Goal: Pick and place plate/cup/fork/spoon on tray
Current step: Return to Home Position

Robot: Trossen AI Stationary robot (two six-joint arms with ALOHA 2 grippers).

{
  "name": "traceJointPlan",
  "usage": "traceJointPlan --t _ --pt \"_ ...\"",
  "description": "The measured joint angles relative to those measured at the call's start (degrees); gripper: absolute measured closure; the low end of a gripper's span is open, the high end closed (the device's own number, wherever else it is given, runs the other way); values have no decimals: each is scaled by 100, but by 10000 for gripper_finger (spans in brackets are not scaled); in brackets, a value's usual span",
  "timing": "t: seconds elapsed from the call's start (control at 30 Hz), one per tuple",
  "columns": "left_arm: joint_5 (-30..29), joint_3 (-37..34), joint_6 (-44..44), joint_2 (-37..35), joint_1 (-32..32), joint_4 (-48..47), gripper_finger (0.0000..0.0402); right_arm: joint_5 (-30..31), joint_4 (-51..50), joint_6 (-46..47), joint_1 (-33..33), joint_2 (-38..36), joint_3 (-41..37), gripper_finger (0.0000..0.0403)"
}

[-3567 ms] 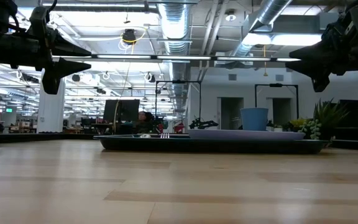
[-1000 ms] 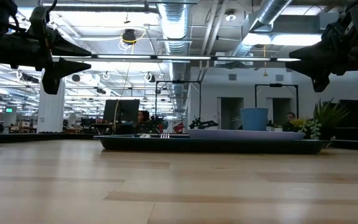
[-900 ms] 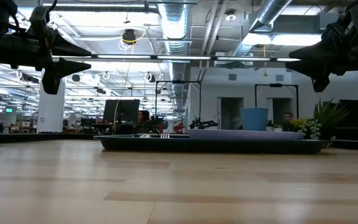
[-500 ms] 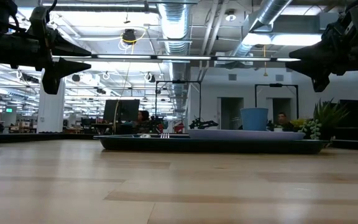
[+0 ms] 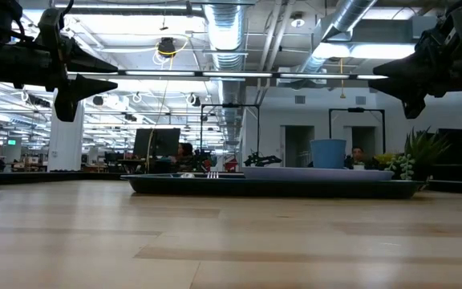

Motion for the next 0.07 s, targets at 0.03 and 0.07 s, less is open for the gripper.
traceJointPlan --t 0.03,0.07 --pt "2 0 0 0 1 0 262 0 0 0 0 0 0 242" --pt "0 0 0 0 1 0 262 0 0 2 -1 0 0 242"
